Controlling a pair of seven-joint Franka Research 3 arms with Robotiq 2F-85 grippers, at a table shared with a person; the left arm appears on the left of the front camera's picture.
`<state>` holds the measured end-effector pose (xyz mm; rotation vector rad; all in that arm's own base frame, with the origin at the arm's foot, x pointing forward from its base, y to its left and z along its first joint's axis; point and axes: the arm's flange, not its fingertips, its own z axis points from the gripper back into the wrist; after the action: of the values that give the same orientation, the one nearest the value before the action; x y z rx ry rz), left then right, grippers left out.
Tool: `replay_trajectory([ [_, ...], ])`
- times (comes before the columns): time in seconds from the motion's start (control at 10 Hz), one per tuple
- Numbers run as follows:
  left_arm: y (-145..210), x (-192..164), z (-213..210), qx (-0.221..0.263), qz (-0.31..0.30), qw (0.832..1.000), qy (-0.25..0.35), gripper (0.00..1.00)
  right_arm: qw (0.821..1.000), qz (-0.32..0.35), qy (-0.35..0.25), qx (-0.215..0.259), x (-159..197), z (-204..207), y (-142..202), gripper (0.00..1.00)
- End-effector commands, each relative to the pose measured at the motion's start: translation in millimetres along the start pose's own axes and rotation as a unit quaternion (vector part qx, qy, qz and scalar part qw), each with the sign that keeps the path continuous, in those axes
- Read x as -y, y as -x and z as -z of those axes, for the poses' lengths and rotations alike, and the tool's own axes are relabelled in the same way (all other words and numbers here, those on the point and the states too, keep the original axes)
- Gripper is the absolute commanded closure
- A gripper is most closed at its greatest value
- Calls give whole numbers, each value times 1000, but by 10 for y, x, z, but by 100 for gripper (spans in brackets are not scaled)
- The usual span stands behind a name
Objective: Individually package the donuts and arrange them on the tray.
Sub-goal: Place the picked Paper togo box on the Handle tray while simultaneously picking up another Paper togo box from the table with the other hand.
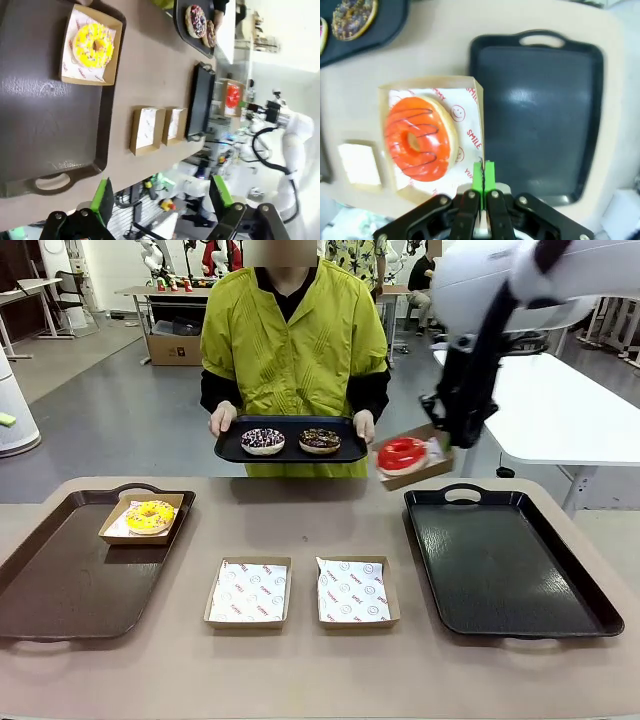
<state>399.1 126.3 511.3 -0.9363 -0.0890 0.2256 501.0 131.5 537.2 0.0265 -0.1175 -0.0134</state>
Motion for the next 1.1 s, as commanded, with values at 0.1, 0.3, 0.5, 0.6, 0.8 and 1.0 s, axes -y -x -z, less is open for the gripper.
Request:
replay_trajectory([
  [0.1, 174, 694, 510, 3, 34, 991, -132, 0, 1000, -5, -1, 24, 732, 201, 43, 99],
  [0.3, 323, 1003, 1047, -10, 56, 978, -203, 0, 1000, 13, -8, 18, 1005, 453, -112, 99],
  [0.5, 401, 1202, 1649, -11, 70, 959, -276, 0, 1000, 13, 2, 9, 1092, 709, -259, 99],
  [0.6, 416, 1267, 1870, -14, 74, 952, -296, 0, 1000, 19, -1, 7, 1101, 831, -324, 99],
  [0.8, 493, 1334, 2241, -9, 89, 940, -330, 0, 1000, 11, -19, -3, 1039, 1043, -390, 99],
  [1.0, 504, 1350, 2581, 1, 95, 931, -354, 0, 1000, 7, -23, -4, 973, 1092, -419, 99],
])
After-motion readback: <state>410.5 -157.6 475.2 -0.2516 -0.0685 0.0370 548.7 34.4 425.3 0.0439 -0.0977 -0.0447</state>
